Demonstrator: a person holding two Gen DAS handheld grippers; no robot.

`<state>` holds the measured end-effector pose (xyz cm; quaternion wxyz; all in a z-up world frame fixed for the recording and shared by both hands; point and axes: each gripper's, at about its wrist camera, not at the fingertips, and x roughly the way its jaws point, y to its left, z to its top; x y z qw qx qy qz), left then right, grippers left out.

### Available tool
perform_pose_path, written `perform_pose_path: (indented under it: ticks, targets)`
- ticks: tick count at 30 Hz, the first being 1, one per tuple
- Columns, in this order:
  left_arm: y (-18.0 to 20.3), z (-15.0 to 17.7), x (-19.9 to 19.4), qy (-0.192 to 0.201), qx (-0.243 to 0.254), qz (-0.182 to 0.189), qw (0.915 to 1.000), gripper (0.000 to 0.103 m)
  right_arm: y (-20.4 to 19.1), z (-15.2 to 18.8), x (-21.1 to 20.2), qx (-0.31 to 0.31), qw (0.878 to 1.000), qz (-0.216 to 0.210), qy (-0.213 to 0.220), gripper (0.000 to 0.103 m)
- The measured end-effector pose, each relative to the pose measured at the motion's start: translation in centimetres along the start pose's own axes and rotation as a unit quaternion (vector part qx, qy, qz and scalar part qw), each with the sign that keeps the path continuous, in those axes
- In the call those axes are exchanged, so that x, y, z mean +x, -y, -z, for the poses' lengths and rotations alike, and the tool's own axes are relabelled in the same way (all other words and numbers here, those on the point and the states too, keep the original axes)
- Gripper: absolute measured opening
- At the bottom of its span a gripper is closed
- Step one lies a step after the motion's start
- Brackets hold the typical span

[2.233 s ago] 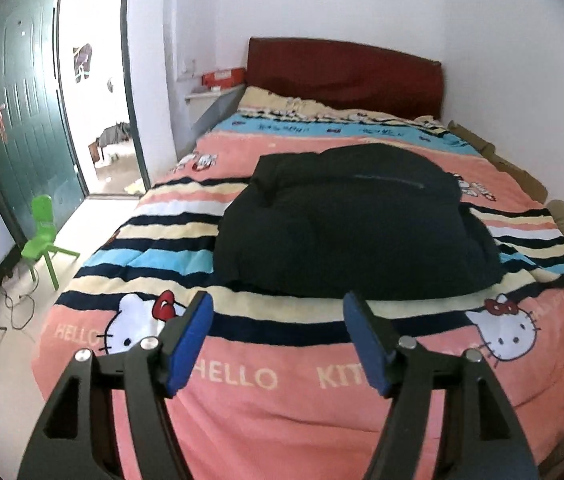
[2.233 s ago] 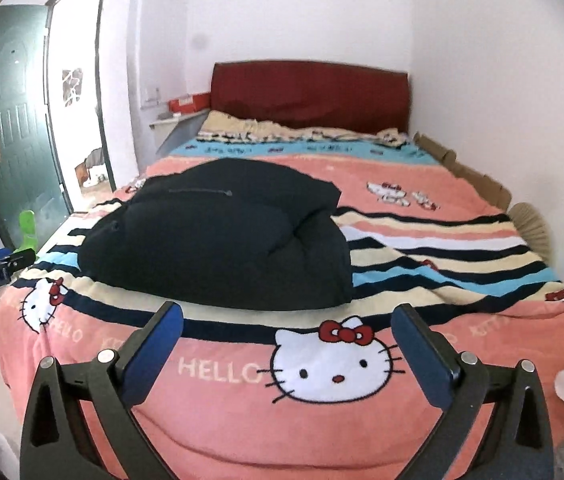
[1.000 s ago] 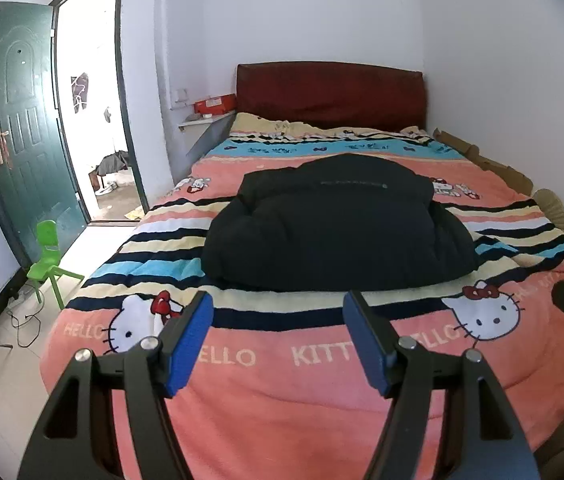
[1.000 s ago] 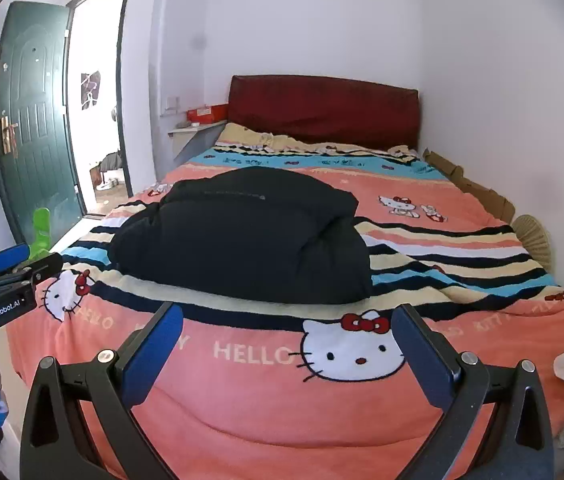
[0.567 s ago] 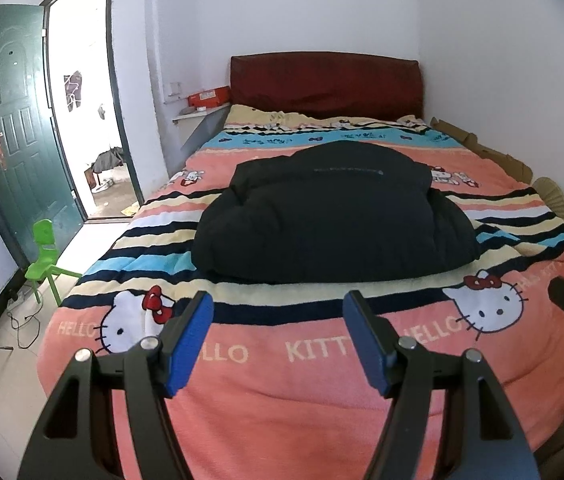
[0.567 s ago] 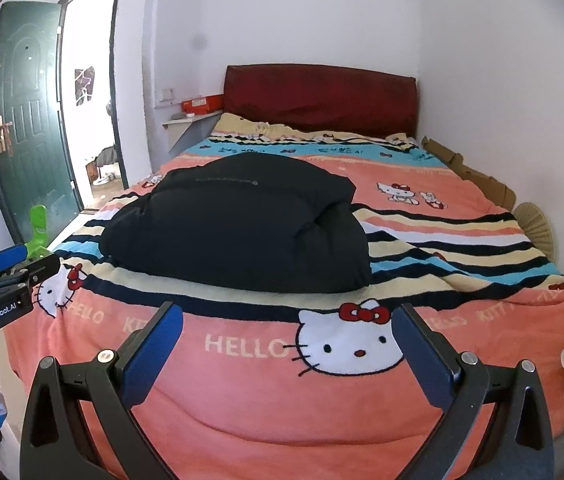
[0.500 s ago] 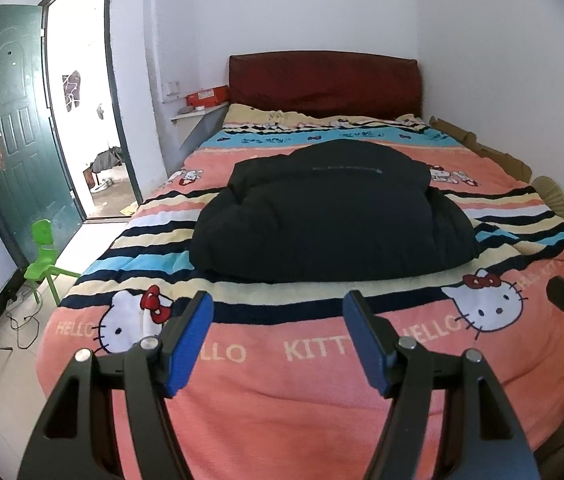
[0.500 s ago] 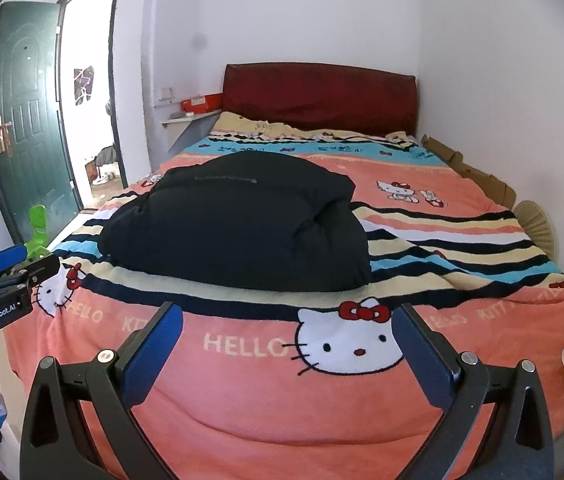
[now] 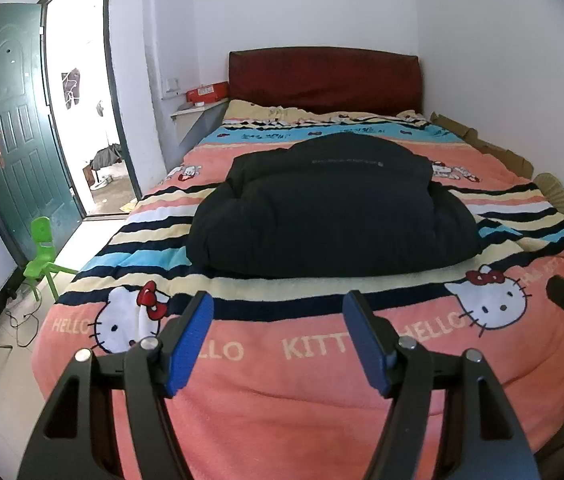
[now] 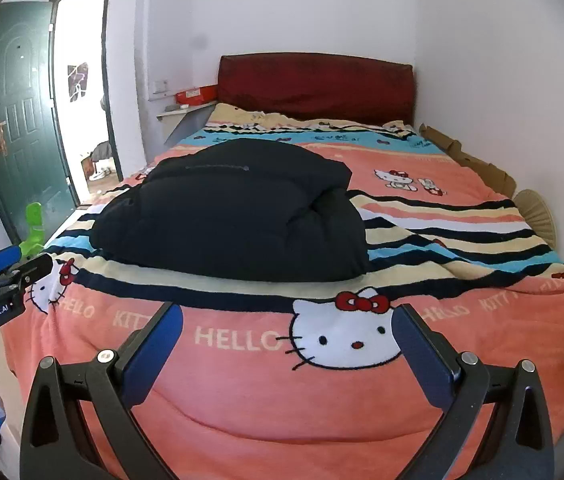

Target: Fold large clothes

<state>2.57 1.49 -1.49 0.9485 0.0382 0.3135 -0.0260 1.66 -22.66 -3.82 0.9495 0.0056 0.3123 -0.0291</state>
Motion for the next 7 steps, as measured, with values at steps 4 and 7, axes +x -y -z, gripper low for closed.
perform_pose_path:
  ticks: [4,7]
  targets:
    - [-0.12,0.12,0.25,-0.004,0.0,0.005,1.0,0.066,0.1,-0.07,0.23,0.001,1.0,0.0,-0.002,0.102]
    - [-0.21,0.2,0.41,-0.008,-0.003,0.007,0.9999,0.066,0.14,-0.04,0.33,0.001,1.0,0.001,-0.003,0.102]
